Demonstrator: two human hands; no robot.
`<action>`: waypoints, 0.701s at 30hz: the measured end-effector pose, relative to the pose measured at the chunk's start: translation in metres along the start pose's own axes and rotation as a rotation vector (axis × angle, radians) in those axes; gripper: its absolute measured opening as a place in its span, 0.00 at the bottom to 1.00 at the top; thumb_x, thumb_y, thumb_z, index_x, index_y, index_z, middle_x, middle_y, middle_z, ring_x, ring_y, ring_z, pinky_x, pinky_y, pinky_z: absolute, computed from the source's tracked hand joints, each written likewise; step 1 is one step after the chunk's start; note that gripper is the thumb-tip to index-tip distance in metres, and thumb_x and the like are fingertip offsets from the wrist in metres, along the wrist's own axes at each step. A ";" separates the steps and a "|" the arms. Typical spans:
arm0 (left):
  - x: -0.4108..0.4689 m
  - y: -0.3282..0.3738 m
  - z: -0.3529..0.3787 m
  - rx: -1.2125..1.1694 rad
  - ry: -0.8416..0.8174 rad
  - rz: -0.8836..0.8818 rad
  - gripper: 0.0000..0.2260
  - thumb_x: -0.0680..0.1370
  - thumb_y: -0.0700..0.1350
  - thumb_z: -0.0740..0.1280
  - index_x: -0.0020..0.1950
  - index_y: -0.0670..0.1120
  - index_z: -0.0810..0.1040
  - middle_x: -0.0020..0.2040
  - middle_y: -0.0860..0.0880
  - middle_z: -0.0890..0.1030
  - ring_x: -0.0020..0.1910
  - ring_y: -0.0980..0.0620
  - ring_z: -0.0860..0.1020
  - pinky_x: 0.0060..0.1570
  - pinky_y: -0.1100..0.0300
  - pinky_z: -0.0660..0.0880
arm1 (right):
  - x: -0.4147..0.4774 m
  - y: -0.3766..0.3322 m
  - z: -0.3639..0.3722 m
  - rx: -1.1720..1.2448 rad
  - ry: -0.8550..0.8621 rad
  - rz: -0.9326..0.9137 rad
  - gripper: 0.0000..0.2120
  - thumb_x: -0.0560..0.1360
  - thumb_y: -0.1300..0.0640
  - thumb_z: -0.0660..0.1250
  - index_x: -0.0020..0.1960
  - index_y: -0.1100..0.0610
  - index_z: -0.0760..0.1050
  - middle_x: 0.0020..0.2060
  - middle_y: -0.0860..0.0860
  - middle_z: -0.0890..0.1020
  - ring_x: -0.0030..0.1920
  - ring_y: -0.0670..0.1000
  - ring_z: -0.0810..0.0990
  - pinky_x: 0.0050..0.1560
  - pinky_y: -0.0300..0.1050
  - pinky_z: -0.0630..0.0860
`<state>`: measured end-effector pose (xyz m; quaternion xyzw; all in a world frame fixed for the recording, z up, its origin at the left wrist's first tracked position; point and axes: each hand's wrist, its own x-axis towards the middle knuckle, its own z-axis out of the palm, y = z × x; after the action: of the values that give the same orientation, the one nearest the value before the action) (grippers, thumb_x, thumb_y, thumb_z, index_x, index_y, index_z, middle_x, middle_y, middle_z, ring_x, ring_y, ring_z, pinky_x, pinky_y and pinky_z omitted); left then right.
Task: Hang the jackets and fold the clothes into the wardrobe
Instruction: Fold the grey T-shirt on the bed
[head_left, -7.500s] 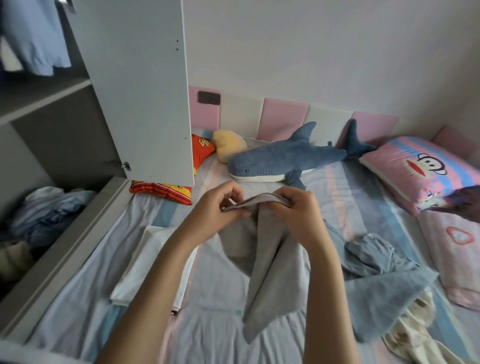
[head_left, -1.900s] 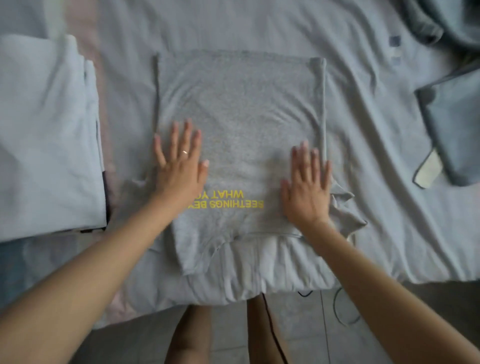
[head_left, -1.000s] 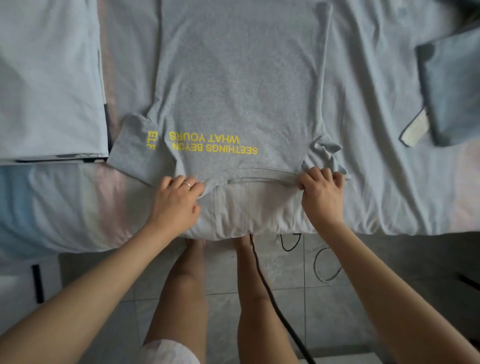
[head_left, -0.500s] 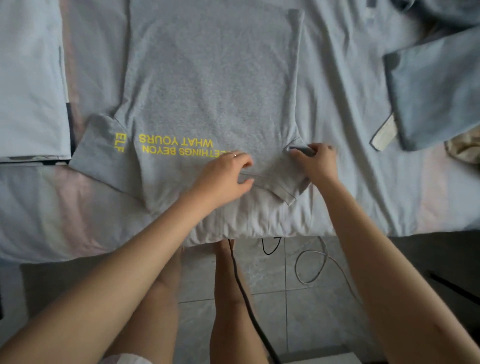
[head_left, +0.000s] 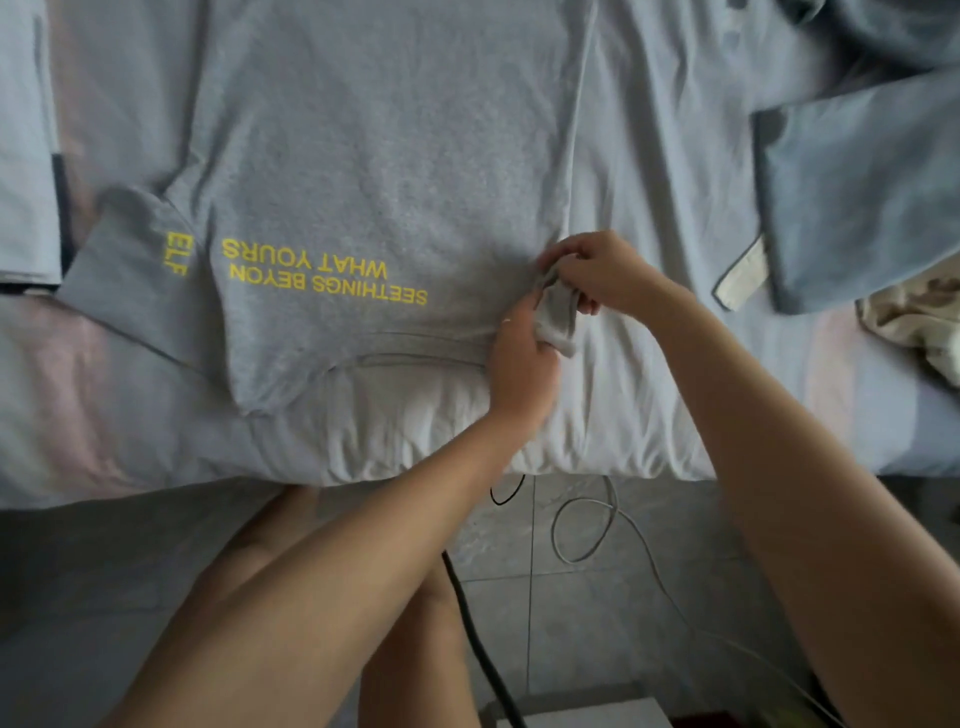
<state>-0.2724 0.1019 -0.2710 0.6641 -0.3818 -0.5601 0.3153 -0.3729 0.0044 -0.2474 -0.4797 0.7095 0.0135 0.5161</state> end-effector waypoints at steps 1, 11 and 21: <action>0.008 0.003 -0.007 -0.146 0.014 -0.093 0.18 0.71 0.35 0.58 0.58 0.43 0.78 0.51 0.45 0.81 0.48 0.55 0.79 0.52 0.59 0.74 | 0.005 0.000 -0.003 0.034 -0.020 0.058 0.14 0.74 0.64 0.57 0.52 0.59 0.79 0.30 0.53 0.76 0.20 0.45 0.72 0.24 0.38 0.71; 0.055 -0.016 -0.082 -0.259 -0.239 -0.389 0.10 0.77 0.39 0.67 0.57 0.47 0.72 0.49 0.49 0.81 0.45 0.54 0.80 0.47 0.57 0.77 | 0.017 0.016 -0.008 -0.233 0.020 -0.267 0.10 0.72 0.59 0.66 0.52 0.59 0.79 0.44 0.52 0.74 0.45 0.49 0.70 0.47 0.38 0.65; 0.037 -0.007 -0.082 0.476 -0.111 0.508 0.31 0.74 0.30 0.54 0.75 0.52 0.62 0.71 0.35 0.64 0.63 0.43 0.72 0.55 0.58 0.73 | 0.024 0.029 0.013 0.225 0.170 -0.187 0.06 0.76 0.66 0.63 0.51 0.59 0.76 0.33 0.50 0.72 0.33 0.43 0.68 0.37 0.37 0.65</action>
<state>-0.1880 0.0729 -0.2811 0.5712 -0.6714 -0.3942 0.2597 -0.3841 0.0105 -0.2854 -0.4823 0.6998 -0.1548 0.5037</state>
